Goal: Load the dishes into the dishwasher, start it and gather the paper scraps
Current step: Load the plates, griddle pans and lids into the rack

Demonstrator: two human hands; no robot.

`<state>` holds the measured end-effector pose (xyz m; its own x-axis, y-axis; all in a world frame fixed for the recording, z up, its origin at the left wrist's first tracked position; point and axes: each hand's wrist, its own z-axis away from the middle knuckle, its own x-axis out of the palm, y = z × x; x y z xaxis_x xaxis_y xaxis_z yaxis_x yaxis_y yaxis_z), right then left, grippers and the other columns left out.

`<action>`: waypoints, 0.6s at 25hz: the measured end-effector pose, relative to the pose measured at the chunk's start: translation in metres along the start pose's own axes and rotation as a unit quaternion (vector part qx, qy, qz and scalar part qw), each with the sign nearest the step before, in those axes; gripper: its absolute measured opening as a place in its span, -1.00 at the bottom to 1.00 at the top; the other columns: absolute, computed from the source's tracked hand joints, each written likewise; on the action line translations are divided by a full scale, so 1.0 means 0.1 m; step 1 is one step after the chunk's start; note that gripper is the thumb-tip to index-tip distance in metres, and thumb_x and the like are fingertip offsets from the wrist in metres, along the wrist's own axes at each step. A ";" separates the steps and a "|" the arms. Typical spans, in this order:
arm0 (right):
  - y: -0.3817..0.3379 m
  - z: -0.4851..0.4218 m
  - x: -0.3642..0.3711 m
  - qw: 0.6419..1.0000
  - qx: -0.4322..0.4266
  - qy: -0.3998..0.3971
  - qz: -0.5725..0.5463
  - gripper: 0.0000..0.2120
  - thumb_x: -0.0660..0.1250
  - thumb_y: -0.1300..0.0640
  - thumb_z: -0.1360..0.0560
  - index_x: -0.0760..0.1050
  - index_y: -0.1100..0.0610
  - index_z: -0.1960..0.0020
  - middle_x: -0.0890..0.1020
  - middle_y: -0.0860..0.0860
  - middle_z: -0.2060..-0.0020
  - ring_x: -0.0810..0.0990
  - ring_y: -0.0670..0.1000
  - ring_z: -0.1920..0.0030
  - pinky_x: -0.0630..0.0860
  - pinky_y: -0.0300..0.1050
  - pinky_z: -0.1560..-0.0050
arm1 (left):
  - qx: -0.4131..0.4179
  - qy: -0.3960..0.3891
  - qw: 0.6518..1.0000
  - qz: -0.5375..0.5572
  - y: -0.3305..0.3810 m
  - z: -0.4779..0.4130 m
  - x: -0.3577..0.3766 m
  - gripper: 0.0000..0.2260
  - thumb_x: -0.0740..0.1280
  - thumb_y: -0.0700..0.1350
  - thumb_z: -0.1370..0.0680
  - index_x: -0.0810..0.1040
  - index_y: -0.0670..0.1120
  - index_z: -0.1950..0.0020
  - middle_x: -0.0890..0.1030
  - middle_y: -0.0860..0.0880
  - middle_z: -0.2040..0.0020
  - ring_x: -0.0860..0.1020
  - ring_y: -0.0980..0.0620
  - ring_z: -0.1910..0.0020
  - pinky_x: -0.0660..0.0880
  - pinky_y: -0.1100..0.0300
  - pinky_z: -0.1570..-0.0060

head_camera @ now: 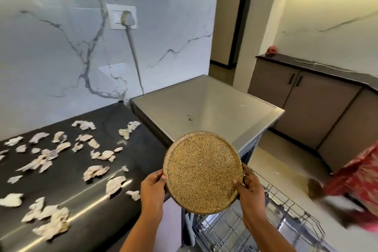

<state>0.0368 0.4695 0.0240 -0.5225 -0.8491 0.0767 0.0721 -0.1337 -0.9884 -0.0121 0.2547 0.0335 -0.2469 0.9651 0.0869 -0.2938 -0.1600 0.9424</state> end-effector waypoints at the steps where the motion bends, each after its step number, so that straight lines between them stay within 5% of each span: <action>1: 0.00 -0.10 -0.13 1.000 0.011 0.015 -0.006 -0.44 0.22 0.50 -0.46 0.34 0.09 -0.38 0.58 0.12 -0.16 0.59 0.03 -0.06 0.53 -0.07 -0.05 | 0.002 -0.012 1.000 -0.013 -0.01 0.00 0.16 -0.79 0.20 -0.33 -0.58 0.61 -0.15 0.00 0.66 -0.15 0.07 0.61 -0.15 0.03 0.55 -0.07 -0.05; 11: 0.46 -0.77 -1.64 0.978 0.099 0.169 -0.072 -0.43 0.26 0.46 -0.46 0.34 0.04 -0.38 0.63 0.12 -0.05 0.61 -0.04 0.08 0.56 -0.17 0.21 | 0.025 -0.131 0.972 -0.193 -0.35 0.12 1.96 -0.80 0.24 -0.42 -0.52 0.59 -0.26 -0.04 0.63 -0.05 0.27 0.57 -0.13 0.17 0.51 -0.10 -0.05; 15: 0.62 -0.82 -2.14 0.965 0.110 0.222 -0.090 -0.50 0.23 0.51 -0.45 0.41 0.17 -0.33 0.61 0.06 0.00 0.59 -0.02 0.06 0.53 -0.40 0.34 | 0.002 -0.166 0.949 -0.268 -0.69 0.17 2.47 -0.80 0.25 -0.38 -0.53 0.56 -0.23 -0.11 0.63 -0.05 0.21 0.56 -0.14 0.15 0.51 -0.12 0.01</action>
<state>0.0834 0.6843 -0.0649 -0.8523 -0.5060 0.1326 0.0995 -0.4058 -0.9085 -0.0372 0.5080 -0.0051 0.2419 0.9199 -0.3086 -0.2922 0.3723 0.8809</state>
